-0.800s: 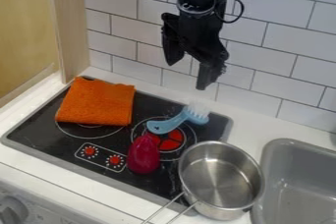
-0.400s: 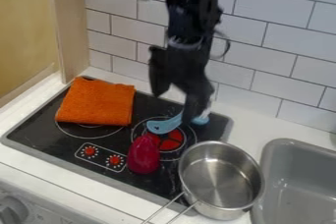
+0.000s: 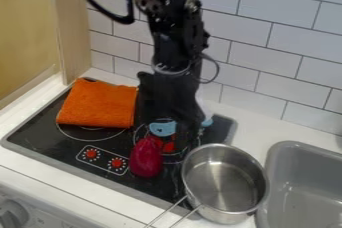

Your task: Move the violet thing next to the light blue brush, top right

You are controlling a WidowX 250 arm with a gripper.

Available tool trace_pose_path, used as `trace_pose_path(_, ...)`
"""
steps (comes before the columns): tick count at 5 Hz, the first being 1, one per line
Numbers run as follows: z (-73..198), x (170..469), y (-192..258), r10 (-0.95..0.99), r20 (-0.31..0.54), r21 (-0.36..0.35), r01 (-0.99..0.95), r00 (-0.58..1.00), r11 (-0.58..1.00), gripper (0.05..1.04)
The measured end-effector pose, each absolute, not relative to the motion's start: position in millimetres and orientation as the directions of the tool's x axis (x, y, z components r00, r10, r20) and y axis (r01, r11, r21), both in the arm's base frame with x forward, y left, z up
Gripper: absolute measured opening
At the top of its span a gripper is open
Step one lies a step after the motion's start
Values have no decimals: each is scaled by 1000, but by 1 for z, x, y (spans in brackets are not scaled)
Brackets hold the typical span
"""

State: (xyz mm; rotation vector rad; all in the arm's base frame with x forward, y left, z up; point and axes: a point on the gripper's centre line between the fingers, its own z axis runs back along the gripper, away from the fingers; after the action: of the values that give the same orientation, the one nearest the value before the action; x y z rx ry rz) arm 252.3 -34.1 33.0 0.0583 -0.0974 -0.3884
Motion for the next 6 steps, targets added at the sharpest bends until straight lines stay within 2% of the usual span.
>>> trace_pose_path(1, 24, 242, -37, -375, 88, 45, 373, 923, 927, 999)
trace_pose_path(2, 18, 240, -37, -387, 113, 48, 384, 915, 922, 999)
trace_pose_path(4, 9, 234, -29, -364, 76, 55, 361, 928, 931, 999)
trace_pose_path(5, 8, 233, -26, -351, 73, 59, 347, 933, 936, 937)
trace_pose_path(6, 8, 233, -23, -346, 66, 78, 341, 936, 937, 720)
